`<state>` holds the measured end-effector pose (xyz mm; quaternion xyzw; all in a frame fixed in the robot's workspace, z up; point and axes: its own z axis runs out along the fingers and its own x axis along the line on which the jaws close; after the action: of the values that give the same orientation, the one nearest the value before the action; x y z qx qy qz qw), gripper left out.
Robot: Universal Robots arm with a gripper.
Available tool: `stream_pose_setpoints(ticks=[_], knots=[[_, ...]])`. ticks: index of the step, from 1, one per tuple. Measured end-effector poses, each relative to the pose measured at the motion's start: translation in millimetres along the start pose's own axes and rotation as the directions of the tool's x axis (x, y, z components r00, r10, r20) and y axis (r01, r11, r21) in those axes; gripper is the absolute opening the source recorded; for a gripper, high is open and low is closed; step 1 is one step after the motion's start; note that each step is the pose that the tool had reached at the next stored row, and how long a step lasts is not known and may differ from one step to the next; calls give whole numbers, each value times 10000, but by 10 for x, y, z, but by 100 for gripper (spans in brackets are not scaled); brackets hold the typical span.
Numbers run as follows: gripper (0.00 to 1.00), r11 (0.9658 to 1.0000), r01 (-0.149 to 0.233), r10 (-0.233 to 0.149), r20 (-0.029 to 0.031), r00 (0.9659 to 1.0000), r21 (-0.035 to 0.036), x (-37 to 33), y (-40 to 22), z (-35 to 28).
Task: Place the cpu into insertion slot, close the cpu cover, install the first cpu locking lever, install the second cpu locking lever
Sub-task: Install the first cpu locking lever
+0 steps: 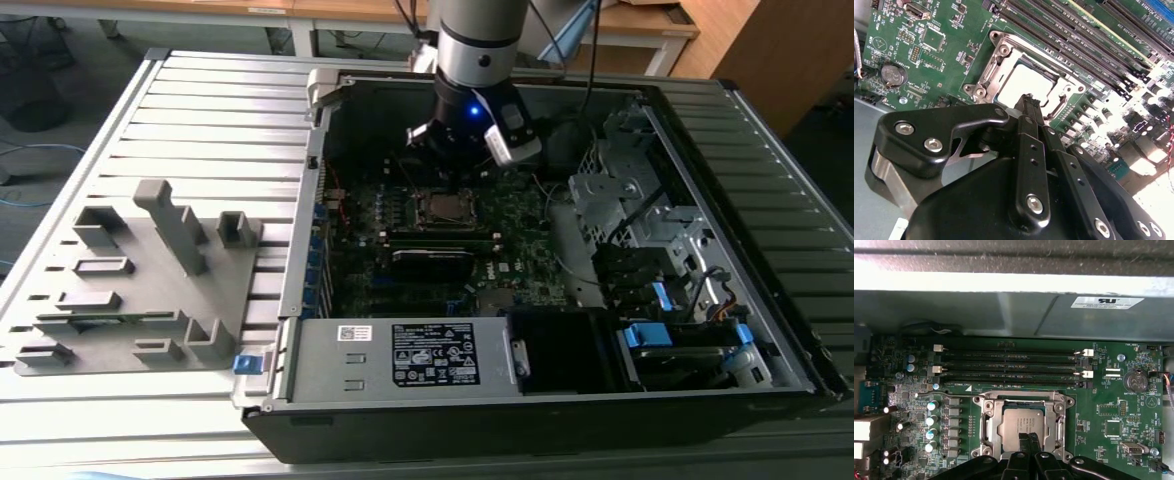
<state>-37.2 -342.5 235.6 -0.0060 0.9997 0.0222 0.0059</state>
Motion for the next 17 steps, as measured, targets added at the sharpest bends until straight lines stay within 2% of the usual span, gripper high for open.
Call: stream_pose_setpoints(ticks=[6, 14, 17], knots=[[11, 10000, 0, 0, 0, 10000, -1, -1, 3, -54], [11, 10000, 1, -1, 1, 10000, -2, 0, 3, -58], [11, 10000, 0, 0, 0, 10000, 0, 19, 3, -59]])
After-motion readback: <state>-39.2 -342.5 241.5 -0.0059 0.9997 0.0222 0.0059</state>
